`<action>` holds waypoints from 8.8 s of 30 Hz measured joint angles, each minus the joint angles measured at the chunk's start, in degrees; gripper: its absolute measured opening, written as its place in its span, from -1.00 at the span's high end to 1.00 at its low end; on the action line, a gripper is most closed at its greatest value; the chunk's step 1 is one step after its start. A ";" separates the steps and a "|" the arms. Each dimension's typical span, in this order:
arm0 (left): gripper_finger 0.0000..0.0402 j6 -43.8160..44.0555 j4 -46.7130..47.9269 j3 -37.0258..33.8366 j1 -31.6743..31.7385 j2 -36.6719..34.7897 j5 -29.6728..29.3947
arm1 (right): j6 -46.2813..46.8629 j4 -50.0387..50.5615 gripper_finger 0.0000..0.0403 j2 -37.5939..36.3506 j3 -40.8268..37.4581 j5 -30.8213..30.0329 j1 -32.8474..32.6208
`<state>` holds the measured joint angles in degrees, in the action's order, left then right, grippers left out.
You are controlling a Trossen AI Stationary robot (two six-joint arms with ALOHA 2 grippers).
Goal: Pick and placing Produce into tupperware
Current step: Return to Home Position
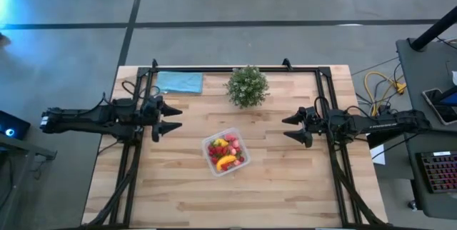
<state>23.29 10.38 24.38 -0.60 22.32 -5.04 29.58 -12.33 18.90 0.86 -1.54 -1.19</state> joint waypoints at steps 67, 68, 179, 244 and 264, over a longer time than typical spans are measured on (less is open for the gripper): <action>-0.38 -1.22 10.94 -17.77 0.15 -18.11 -15.65 | 0.00 0.03 -0.74 0.00 0.00 0.00 -0.02; -0.38 -1.22 10.94 -17.77 0.15 -18.11 -15.65 | 0.00 0.02 -0.73 0.00 0.00 0.00 -0.02; -0.38 -1.25 9.45 -17.95 0.15 -18.00 -15.61 | 0.00 0.03 -0.71 0.00 -0.02 -0.01 0.00; -0.38 -1.25 9.47 -17.95 0.15 -18.00 -15.59 | 0.00 0.03 -0.72 0.00 0.00 -0.02 -0.01; -0.38 -1.24 9.47 -17.95 0.13 -17.99 -15.60 | 0.00 0.03 -0.73 0.00 -0.01 -0.01 -0.01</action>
<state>22.05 19.86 6.44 -0.47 4.33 -20.64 29.58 -12.30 18.90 0.86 -1.55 -1.21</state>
